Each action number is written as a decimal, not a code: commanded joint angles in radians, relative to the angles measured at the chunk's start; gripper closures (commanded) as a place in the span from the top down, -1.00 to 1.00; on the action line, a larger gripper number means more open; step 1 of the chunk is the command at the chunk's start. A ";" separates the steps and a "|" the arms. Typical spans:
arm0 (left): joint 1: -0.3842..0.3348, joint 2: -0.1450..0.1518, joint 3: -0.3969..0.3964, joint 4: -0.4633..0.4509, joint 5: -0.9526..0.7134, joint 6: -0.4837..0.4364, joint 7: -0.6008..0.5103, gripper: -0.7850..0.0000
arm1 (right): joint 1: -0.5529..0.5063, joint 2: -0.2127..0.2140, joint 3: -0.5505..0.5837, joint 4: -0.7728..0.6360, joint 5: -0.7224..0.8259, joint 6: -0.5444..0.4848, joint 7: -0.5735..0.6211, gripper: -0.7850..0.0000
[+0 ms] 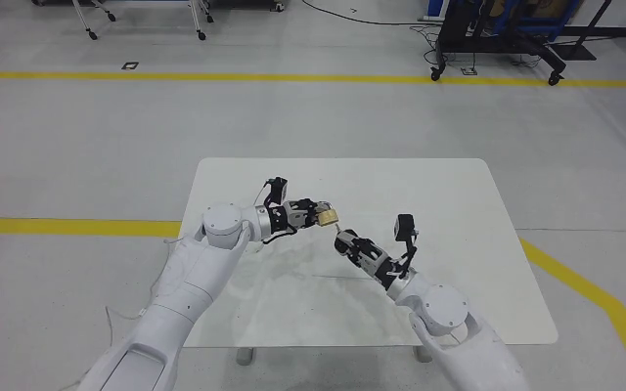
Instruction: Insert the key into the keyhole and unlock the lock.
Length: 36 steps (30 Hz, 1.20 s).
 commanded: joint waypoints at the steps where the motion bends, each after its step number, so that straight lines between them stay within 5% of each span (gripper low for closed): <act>1: -0.001 0.000 0.000 0.001 0.001 -0.001 0.001 -1.00 | 0.010 -0.002 -0.007 0.005 -0.005 0.010 -0.003 -1.00; 36: -0.005 -0.002 0.019 0.000 0.018 -0.023 -0.035 -1.00 | 0.081 -0.019 -0.034 0.048 -0.001 0.085 -0.019 -1.00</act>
